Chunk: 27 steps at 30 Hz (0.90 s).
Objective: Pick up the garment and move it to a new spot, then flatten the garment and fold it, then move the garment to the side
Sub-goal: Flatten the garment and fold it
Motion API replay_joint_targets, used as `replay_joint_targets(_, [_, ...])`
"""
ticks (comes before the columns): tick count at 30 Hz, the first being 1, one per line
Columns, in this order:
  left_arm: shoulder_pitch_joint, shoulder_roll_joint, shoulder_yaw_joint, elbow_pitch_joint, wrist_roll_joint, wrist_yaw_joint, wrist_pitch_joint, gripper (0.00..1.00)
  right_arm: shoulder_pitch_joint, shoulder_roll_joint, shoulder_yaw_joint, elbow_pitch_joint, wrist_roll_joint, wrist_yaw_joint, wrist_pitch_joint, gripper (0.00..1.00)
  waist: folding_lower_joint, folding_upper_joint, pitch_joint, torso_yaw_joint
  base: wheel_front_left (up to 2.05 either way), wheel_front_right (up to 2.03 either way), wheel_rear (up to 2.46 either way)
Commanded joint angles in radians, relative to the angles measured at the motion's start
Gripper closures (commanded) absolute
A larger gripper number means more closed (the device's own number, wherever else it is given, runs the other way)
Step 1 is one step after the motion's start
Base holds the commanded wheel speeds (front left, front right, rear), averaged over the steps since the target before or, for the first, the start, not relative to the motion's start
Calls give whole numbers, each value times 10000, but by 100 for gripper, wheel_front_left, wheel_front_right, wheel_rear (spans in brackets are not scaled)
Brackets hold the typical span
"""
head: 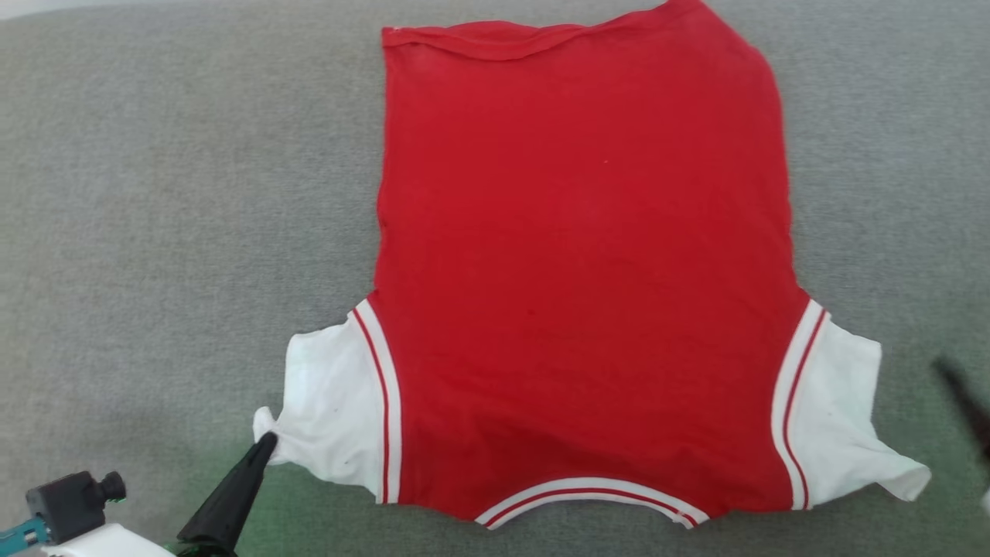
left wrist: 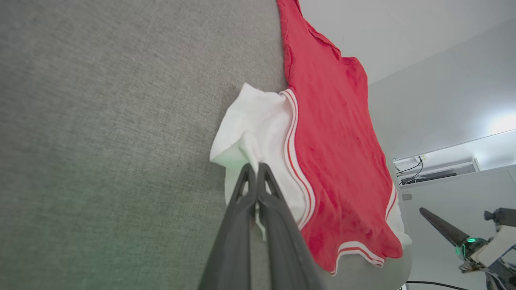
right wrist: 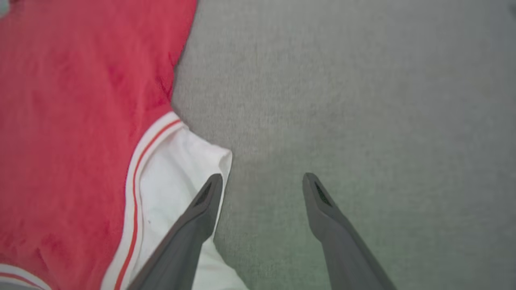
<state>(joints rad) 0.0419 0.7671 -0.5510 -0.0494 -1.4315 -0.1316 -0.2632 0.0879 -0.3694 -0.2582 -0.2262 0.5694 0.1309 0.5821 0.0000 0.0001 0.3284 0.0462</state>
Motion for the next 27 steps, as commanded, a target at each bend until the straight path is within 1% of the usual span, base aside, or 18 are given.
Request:
replay_joint_targets(1, [-188, 1, -70, -114, 116, 20, -16, 100, -495, -153, -278, -383, -160, -5, 274, 0, 0, -1, 104, 167, 0, 0, 0])
replay_joint_targets(3, [-338, -15, -135, -244, 216, 20, -16, 100, -1181, -345, -522, -735, -423, -5, 769, 0, 0, -1, 293, 324, 0, 0, 0])
replay_joint_targets(5, [-520, -52, -261, -391, 319, 20, -16, 100, -2165, -559, -527, -895, -758, -5, 1333, 0, 0, -1, 515, 527, 0, 0, 0])
replay_joint_targets(6, [-520, -52, -261, -391, 319, 20, -16, 100, -2165, -559, -527, -895, -758, -5, 1333, 0, 0, -1, 515, 527, 0, 0, 0])
replay_joint_targets(9, [-896, -73, -504, -609, 454, 20, -15, 100, -3921, -846, -132, -599, -1222, -5, 2183, 0, 0, -1, 927, 882, 0, 0, 0])
replay_joint_targets(12, [-1310, -96, -728, -766, 444, 20, -16, 100, -5761, -982, 541, 187, -1755, -5, 2904, 0, 0, -1, 1316, 1255, 0, 0, 0])
replay_joint_targets(16, [-1725, -162, -965, -889, 506, 20, -15, 100, -7764, -927, 1477, 1736, -2042, -5, 4049, 0, 0, -1, 1748, 1687, 0, 0, 0])
replay_joint_targets(18, [-1921, -185, -1078, -978, 510, 20, -16, 100, -8620, -844, 1551, 2444, -2285, -7, 4573, 0, 0, -1, 1980, 1864, 0, 0, 0])
replay_joint_targets(20, [-2085, -199, -1183, -1048, 549, 20, -16, 100, -9239, -930, 1650, 2999, -2637, -7, 4986, 0, 0, -1, 2211, 2047, 0, 0, 0])
replay_joint_targets(22, [-2287, -250, -1286, -1110, 587, 20, -16, 100, -9776, -970, 1542, 3480, -3073, -7, 5309, 0, 0, -1, 2452, 2222, 0, 0, 0])
replay_joint_targets(27, [-2794, -315, -1557, -1271, 677, 20, -16, 100, -10603, -940, 1327, 4292, -3968, -7, 5820, 0, 0, -1, 2900, 2548, 0, 0, 0])
